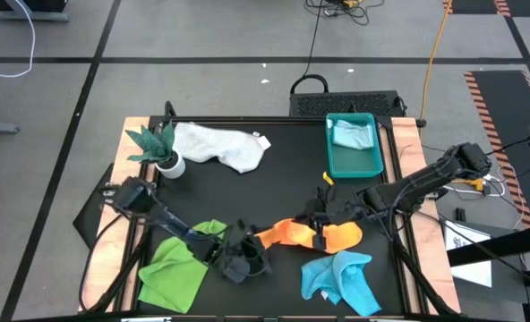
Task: Fold microfiber towels
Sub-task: Fold the orange microfiber cloth
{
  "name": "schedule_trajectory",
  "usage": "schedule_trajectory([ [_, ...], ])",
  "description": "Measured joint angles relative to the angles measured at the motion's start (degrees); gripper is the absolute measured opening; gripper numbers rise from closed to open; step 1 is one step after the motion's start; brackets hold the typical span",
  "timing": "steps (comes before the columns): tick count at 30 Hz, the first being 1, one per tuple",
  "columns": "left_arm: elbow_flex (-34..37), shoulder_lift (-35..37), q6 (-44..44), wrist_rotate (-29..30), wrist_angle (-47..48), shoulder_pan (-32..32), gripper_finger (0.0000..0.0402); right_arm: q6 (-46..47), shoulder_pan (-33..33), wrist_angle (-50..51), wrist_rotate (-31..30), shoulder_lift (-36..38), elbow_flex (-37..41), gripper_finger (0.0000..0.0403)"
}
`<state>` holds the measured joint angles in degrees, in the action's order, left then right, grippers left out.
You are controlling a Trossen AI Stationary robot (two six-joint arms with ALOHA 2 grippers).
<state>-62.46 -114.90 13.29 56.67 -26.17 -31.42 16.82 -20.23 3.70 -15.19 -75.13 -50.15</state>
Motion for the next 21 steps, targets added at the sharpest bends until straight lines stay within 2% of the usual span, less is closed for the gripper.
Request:
schedule_trajectory([
  [3,0.00,-3.26,-2.91,2.67,-6.79,1.80,0.0227,-0.48,0.26,-0.21,0.03,0.02,0.00,0.0003],
  [5,0.00,-3.95,-2.80,5.50,-6.66,2.69,0.0227,-0.59,0.29,-0.02,0.18,0.02,0.00,0.0003],
  [12,0.04,-2.02,3.36,12.19,5.76,1.18,0.0227,-0.57,0.27,1.02,0.33,0.02,0.00,0.0003],
  [16,0.04,1.55,10.45,10.08,17.98,0.05,0.0227,-0.40,0.25,1.28,0.38,0.02,0.02,0.0003],
  [21,0.00,5.64,21.56,2.47,34.02,1.61,0.0227,-0.39,-0.22,1.22,0.41,0.02,0.02,0.0003],
])
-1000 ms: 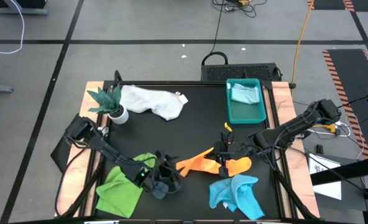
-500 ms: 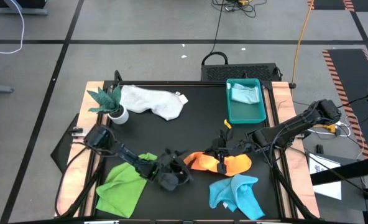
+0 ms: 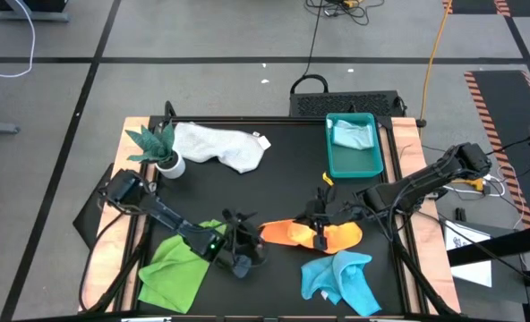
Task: Fold microfiber towels
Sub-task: Fold the orange microfiber cloth
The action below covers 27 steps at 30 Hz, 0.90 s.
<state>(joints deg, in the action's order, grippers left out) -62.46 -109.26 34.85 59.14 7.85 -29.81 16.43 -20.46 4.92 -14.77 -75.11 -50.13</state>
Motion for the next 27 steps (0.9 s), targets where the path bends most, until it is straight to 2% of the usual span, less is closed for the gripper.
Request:
schedule_trajectory([
  [7,0.02,-0.39,0.02,-13.91,1.01,1.56,0.0227,0.00,-0.43,-0.19,0.01,0.00,0.00,0.0003],
  [11,0.02,-0.34,0.48,-17.60,0.68,1.54,0.0213,0.02,-0.41,0.09,0.02,0.00,0.00,0.0003],
  [15,0.02,-0.34,1.36,-18.80,2.29,1.40,0.0160,0.02,-0.62,0.08,0.01,0.00,0.00,0.0003],
  [23,0.02,0.36,1.76,-20.04,10.57,0.93,0.0015,-2.26,-2.36,0.10,0.14,0.00,0.00,0.0003],
  [27,0.00,4.32,5.91,-17.09,18.72,-0.68,0.0013,-6.62,-3.47,-0.81,-0.19,0.00,0.73,0.0008],
])
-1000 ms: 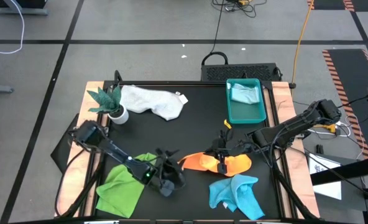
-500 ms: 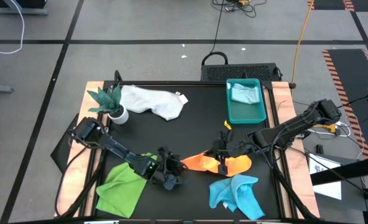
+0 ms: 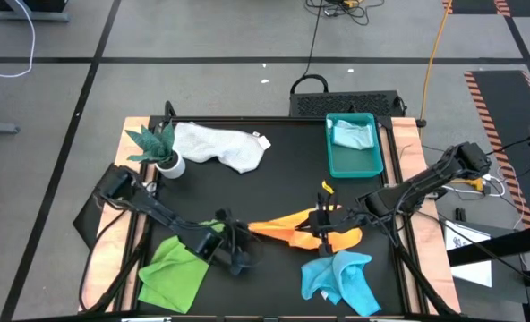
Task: Fold microfiber towels
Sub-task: Fold the orange microfiber cloth
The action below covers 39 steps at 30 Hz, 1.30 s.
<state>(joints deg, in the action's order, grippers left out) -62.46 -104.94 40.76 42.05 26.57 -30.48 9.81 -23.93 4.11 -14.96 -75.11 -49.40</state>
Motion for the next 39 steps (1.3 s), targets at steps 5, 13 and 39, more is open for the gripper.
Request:
schedule_trajectory([
  [5,0.02,5.22,3.60,1.90,8.18,-2.13,0.0005,0.03,0.21,-4.08,-0.05,0.00,4.57,0.0041],
  [13,0.06,5.35,4.47,1.67,7.32,-2.07,0.0015,6.09,-0.85,-3.99,-2.93,-0.07,6.72,0.0129],
  [39,0.07,4.80,2.88,3.50,7.81,2.45,0.0012,13.47,-3.77,-10.54,-1.91,-37.57,-15.99,0.0151],
])
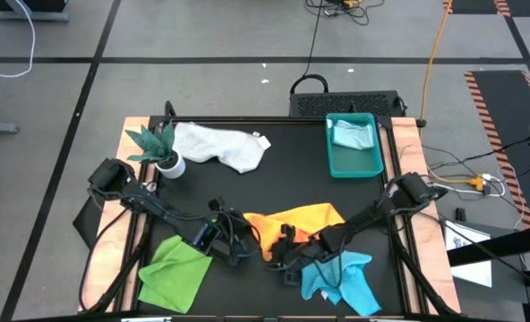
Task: Fold microfiber towels
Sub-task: Fold the orange microfiber cloth
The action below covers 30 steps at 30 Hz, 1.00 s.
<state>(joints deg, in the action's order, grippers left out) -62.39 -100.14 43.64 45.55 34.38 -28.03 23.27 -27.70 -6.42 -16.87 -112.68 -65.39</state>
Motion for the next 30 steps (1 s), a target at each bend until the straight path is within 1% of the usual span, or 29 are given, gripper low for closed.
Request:
schedule_trajectory([
  [3,-0.02,0.00,-0.22,0.19,-0.02,0.00,0.0005,-0.29,1.02,-0.14,0.30,-2.62,-0.74,0.0151],
  [8,-0.02,0.00,-0.22,0.69,-0.16,0.00,0.0023,-4.64,1.29,-5.68,0.64,-4.92,-0.87,0.0151],
  [11,-0.02,0.00,-0.21,0.74,-0.15,0.00,0.0025,-6.84,1.22,-7.54,1.67,-5.22,-0.85,0.0151],
  [16,-0.02,0.00,-0.29,0.85,-0.20,0.00,0.0007,-9.98,1.43,-10.41,1.92,-5.14,-0.85,0.0151],
  [18,-0.02,0.00,-0.29,0.92,-0.21,0.00,0.0006,-10.93,1.62,-11.01,1.93,-5.14,-0.85,0.0151],
  [21,-0.02,0.00,-0.21,1.00,-0.22,0.00,0.0018,-11.86,1.87,-12.24,1.93,-5.53,-0.85,0.0151],
  [25,-0.02,0.00,-0.19,1.02,-0.22,0.05,0.0025,-12.86,1.92,-16.61,2.59,-8.53,-1.01,0.0151],
  [28,-0.02,0.00,-0.17,1.02,-0.18,0.11,0.0015,-13.69,1.98,-16.82,2.93,-10.36,-2.20,0.0148],
  [30,-0.02,0.00,-0.16,1.02,-0.09,0.11,0.0007,-13.73,2.10,-16.78,1.88,-10.82,-2.49,0.0136],
])
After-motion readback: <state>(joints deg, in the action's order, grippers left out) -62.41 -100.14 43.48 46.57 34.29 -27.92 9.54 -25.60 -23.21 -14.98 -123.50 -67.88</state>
